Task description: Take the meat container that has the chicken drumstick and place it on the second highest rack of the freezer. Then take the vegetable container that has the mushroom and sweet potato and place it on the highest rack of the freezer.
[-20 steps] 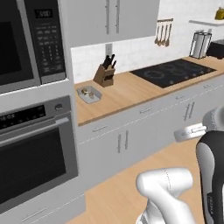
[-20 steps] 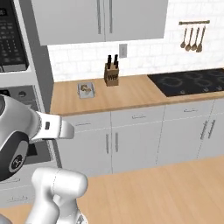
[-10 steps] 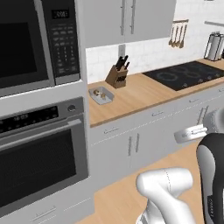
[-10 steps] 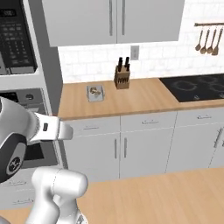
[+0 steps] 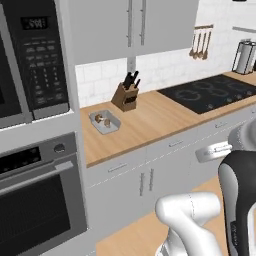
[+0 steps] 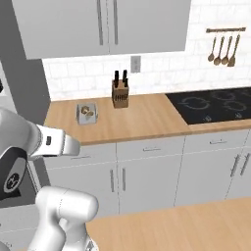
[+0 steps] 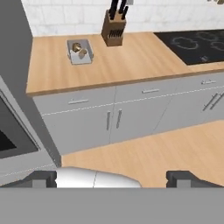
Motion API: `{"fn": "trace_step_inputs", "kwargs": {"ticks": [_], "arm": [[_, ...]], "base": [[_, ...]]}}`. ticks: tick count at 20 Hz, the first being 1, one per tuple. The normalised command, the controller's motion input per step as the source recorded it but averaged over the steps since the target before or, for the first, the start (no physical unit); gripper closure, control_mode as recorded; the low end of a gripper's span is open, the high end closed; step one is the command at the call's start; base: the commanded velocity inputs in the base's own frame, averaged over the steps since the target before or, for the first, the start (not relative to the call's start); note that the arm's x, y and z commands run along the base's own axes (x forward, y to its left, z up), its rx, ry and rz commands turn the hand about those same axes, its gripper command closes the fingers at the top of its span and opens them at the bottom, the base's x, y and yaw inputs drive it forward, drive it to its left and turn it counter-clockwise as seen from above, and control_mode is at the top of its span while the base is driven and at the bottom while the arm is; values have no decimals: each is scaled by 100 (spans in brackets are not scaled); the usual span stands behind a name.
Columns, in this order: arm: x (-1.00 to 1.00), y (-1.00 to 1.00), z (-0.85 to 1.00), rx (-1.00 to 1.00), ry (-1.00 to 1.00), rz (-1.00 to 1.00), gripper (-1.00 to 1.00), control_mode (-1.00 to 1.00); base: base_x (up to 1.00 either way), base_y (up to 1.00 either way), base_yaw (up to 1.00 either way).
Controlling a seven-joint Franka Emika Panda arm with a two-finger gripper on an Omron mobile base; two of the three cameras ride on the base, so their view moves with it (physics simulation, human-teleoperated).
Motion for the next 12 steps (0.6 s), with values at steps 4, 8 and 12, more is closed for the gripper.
{"fn": "trace_step_inputs", "kwargs": {"ticks": [4, 8, 12], "arm": [[0, 0, 0, 0, 0, 0, -100, 100], [0, 0, 0, 0, 0, 0, -100, 100], [0, 0, 0, 0, 0, 0, -100, 100]], "base": [[50, -71, 16], [42, -35, 32], [21, -23, 30]]}}
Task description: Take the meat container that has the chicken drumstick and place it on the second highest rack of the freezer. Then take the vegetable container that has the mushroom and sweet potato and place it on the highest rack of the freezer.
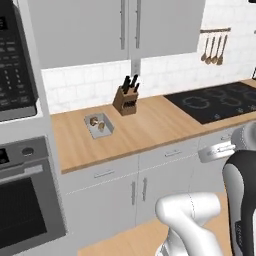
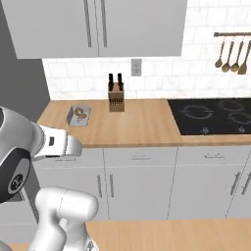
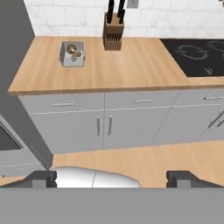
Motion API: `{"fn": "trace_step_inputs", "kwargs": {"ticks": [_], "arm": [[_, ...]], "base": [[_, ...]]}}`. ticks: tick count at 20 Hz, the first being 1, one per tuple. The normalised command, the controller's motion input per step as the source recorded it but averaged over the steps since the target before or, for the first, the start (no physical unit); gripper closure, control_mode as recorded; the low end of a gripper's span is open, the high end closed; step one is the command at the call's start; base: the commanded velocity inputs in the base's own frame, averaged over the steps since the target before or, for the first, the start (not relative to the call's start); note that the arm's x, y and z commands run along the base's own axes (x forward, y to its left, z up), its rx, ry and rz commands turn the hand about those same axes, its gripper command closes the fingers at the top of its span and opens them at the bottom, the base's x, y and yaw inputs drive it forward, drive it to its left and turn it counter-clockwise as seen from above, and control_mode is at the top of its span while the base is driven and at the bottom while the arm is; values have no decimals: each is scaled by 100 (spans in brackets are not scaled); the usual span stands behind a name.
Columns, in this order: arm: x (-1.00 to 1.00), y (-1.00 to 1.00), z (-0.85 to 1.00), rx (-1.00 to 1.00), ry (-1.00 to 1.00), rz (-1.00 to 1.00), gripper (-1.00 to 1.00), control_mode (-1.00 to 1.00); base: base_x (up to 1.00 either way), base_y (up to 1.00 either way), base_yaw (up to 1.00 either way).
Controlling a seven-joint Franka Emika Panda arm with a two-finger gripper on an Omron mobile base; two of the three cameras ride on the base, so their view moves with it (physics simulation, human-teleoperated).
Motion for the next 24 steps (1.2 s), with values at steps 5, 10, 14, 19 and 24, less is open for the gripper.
{"fn": "trace_step_inputs", "kwargs": {"ticks": [5, 10, 14, 19, 24], "arm": [[0, 0, 0, 0, 0, 0, -100, 100], [0, 0, 0, 0, 0, 0, -100, 100], [0, 0, 0, 0, 0, 0, -100, 100], [0, 0, 0, 0, 0, 0, -100, 100], [0, 0, 0, 0, 0, 0, -100, 100]], "base": [[69, -3, 27], [95, -13, 12], [68, -7, 14], [37, -27, 19], [11, 0, 15]]}}
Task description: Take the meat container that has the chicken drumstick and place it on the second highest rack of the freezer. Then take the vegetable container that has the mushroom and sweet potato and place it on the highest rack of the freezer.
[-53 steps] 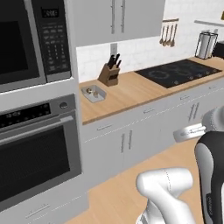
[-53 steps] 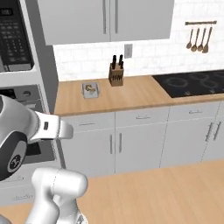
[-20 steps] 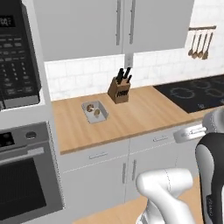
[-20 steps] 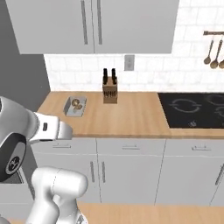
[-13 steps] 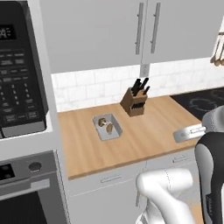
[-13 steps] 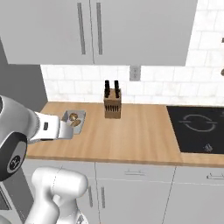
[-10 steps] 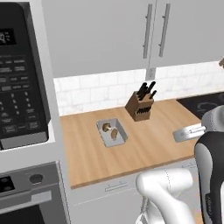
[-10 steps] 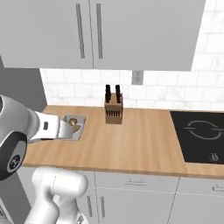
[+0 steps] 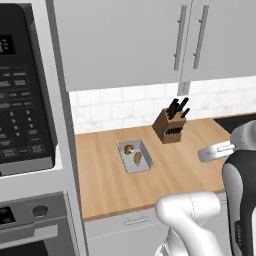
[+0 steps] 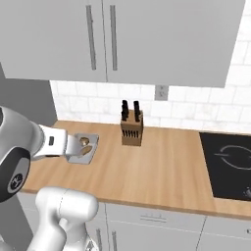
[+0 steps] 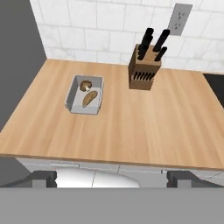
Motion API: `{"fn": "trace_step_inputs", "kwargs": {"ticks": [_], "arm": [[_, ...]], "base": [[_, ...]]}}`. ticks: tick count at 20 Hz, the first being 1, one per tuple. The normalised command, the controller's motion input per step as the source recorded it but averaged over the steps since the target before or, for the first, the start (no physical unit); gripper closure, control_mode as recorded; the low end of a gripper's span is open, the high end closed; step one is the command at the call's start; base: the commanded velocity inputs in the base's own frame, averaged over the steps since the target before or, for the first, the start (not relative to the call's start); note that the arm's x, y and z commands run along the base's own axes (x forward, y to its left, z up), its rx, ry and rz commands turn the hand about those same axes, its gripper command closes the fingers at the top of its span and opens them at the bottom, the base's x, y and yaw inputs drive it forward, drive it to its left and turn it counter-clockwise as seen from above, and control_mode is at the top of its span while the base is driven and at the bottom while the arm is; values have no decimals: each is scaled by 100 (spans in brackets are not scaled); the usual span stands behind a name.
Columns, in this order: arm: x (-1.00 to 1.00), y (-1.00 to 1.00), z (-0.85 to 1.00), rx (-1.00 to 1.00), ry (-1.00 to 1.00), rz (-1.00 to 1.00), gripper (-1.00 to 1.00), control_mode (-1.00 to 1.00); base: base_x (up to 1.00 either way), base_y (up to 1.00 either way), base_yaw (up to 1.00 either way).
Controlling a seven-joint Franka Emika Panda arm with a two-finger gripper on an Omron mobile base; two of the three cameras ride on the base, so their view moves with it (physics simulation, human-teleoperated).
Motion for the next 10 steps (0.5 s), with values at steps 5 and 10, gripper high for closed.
{"fn": "trace_step_inputs", "kwargs": {"ticks": [5, 10], "arm": [[0, 0, 0, 0, 0, 0, -100, 100], [0, 0, 0, 0, 0, 0, -100, 100]], "base": [[24, -1, 22], [16, 0, 12]]}}
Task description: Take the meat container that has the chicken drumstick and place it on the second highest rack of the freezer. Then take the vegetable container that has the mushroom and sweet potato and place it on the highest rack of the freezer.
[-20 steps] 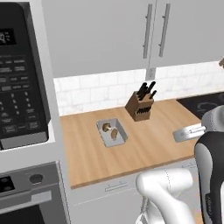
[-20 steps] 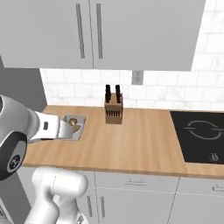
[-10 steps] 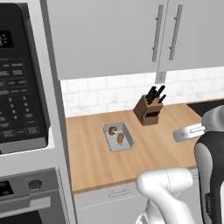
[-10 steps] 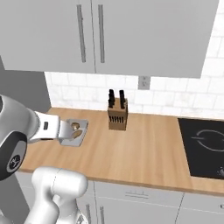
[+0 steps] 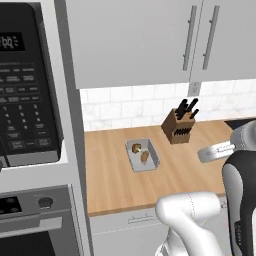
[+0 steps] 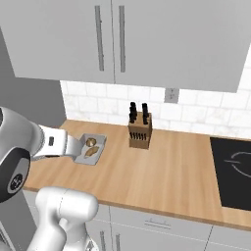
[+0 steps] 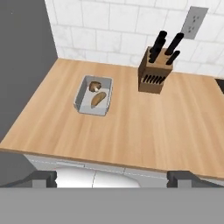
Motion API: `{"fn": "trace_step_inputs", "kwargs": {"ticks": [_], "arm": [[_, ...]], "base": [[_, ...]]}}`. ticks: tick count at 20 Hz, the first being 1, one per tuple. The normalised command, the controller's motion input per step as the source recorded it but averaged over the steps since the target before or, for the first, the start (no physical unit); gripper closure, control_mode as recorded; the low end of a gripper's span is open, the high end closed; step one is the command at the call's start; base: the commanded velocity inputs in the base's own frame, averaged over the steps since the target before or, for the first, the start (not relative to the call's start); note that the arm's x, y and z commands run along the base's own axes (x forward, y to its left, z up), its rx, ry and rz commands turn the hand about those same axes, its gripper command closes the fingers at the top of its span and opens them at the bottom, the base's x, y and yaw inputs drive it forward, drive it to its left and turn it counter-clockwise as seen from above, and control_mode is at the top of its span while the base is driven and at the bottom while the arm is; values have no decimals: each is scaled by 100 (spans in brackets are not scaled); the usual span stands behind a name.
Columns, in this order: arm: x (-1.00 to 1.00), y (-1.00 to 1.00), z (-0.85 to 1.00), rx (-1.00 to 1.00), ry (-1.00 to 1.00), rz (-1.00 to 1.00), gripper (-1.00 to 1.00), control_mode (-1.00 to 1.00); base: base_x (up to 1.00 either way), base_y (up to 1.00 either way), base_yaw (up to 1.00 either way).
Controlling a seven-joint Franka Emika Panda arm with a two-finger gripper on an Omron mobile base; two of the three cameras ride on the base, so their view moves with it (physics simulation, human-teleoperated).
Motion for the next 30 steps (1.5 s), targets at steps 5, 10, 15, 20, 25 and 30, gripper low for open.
{"fn": "trace_step_inputs", "kwargs": {"ticks": [5, 10, 15, 20, 25, 30], "arm": [[0, 0, 0, 0, 0, 0, -100, 100], [31, 0, 0, 0, 2, 0, -100, -100], [82, 8, 0, 0, 15, 0, -100, -100], [63, 3, -27, 0, 18, 0, -100, -100], [42, 0, -62, 2, 12, 0, -100, -100], [19, 0, -63, 4, -2, 0, -100, -100]], "base": [[0, 0, 0], [0, 0, 0], [0, 0, 0], [0, 0, 0], [0, 0, 0], [0, 0, 0]]}}
